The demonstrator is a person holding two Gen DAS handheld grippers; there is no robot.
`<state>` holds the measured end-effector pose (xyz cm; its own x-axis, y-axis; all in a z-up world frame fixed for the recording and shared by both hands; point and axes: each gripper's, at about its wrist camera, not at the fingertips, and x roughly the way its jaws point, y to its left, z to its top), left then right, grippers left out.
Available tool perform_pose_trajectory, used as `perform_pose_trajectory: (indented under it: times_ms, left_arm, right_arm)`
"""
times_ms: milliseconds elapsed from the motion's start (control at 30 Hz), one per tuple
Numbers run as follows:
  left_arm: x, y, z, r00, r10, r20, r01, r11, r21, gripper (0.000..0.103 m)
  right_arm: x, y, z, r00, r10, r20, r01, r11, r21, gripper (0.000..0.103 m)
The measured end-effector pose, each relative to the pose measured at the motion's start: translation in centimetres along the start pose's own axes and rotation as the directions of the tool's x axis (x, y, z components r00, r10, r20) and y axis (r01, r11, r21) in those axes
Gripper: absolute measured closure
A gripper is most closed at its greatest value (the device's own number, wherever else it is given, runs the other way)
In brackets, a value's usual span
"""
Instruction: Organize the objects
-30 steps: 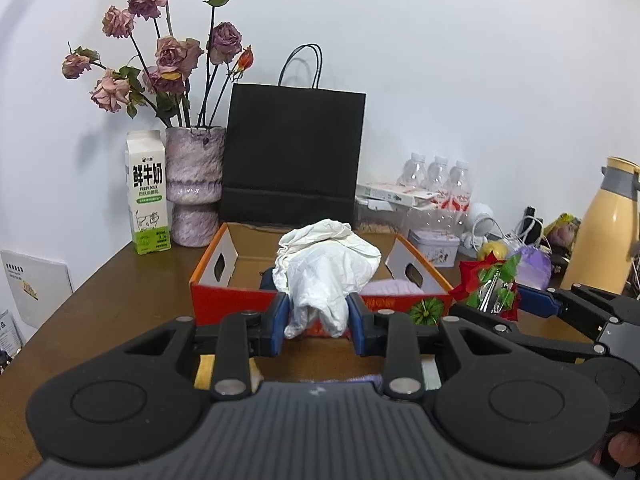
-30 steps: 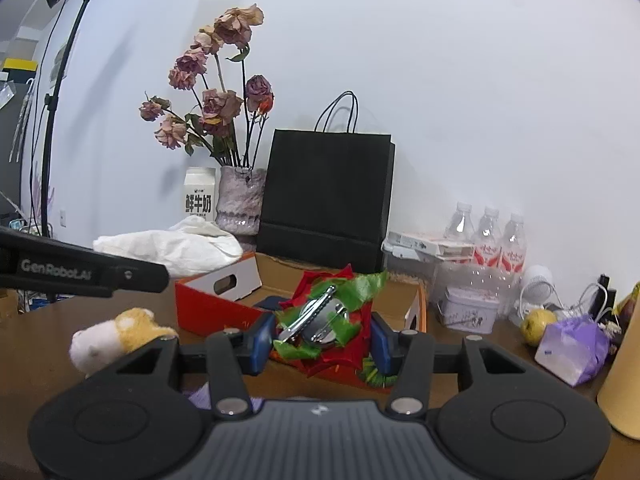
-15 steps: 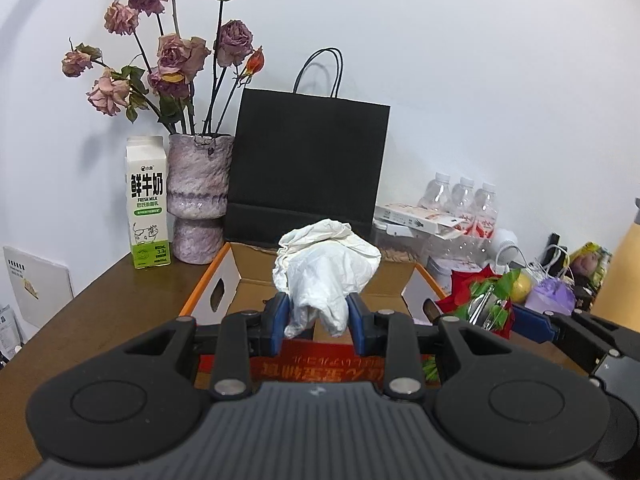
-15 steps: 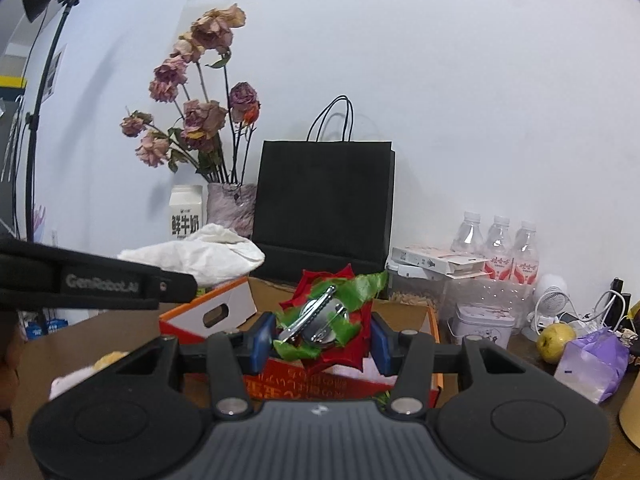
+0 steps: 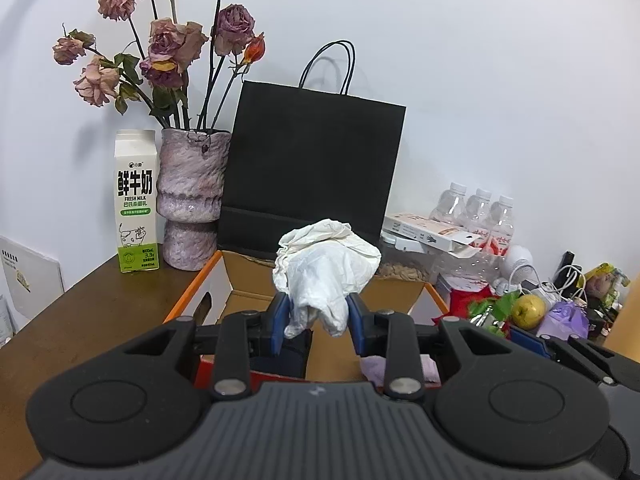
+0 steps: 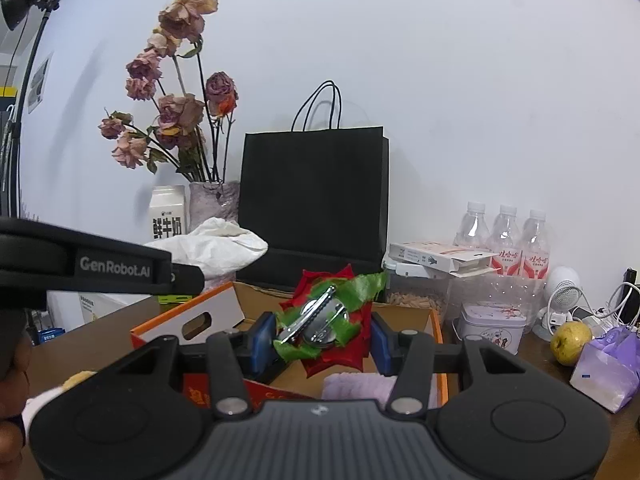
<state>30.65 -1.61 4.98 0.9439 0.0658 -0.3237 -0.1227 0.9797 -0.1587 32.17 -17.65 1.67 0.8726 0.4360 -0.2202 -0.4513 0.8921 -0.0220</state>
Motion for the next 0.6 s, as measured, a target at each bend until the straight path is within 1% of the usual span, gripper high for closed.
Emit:
perform_pose_trajectory:
  times_ms: [267,600]
  left_arm:
    - [1.8,0.7,0.4,1.000,0.011,-0.003,-0.011,1.000,-0.005,0.071]
    - [4.6,1.3,1.1,1.000,0.015,0.002,-0.015,1.000,-0.002,0.071]
  right_arm:
    - [1.8,-1.1,0.3,1.000,-0.009,-0.007,0.009,1.000,0.004,0.055]
    - [4.7,-2.1,0.2,0.999,-0.013,-0.038,0.013,1.000,0.000,0.055]
